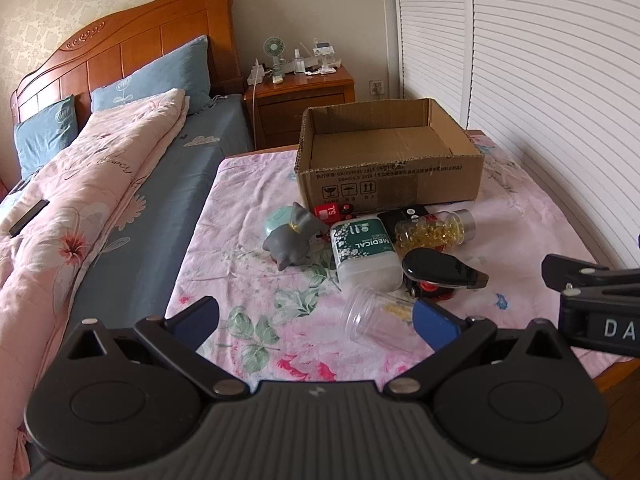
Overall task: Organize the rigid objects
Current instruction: 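Move the left tool toward the clear plastic cup lying on the sheet, then grasp the clear cup with the left tool while the right tool grasps the black oval object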
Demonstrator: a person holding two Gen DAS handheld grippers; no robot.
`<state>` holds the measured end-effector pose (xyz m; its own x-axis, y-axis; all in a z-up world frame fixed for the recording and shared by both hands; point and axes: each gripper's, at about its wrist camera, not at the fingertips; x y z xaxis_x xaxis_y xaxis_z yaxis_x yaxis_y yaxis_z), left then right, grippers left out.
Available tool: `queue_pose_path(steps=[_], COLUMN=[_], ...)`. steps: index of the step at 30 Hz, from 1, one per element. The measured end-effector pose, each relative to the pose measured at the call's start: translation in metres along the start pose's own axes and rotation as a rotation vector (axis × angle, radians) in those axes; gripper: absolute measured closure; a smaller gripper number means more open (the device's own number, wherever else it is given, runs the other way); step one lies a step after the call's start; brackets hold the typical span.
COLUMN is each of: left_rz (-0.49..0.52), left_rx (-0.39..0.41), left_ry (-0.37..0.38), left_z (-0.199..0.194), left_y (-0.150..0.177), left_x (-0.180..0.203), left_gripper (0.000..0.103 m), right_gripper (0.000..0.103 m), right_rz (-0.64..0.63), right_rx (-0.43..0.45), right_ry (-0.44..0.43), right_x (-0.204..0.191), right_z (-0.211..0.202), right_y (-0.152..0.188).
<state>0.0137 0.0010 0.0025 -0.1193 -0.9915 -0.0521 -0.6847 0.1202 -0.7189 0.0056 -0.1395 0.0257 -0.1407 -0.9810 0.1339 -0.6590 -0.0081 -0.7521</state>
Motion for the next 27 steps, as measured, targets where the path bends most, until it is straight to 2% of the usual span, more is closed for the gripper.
queue_pose_path(steps=[6, 11, 15, 20, 27], left_rz=[0.016, 0.047, 0.123, 0.134, 0.173], left_rx=[0.010, 0.018, 0.002, -0.045, -0.078], left_ry=[0.053, 0.139, 0.179, 0.220, 0.339], left_z=[0.008, 0.017, 0.030, 0.051, 0.072], left_y=[-0.001, 0.003, 0.013, 0.027, 0.032], left_x=[-0.006, -0.016, -0.017, -0.025, -0.016], left_gripper=[0.001, 0.001, 0.001, 0.001, 0.001], right_gripper=[0.000, 0.000, 0.000, 0.000, 0.000], right_rz=[-0.003, 0.023, 0.044, 0.075, 0.057], right_rx=[0.012, 0.057, 0.093, 0.047, 0.001], right_ry=[-0.019, -0.101, -0.189, -0.245, -0.221], right_x=[-0.002, 0.006, 0.013, 0.018, 0.019], right_z=[0.007, 0.016, 0.026, 0.050, 0.074], right_y=[-0.002, -0.005, -0.005, -0.002, 0.006])
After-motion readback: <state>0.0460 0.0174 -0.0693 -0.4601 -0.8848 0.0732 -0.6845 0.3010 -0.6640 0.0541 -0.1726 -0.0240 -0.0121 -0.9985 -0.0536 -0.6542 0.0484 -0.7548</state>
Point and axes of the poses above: each gripper's, at about its wrist camera, not at the fingertips, and z roughly the way its jaws point, x to its right, y to its underside, and after that the axes turned 6 degrees about y, right-handed
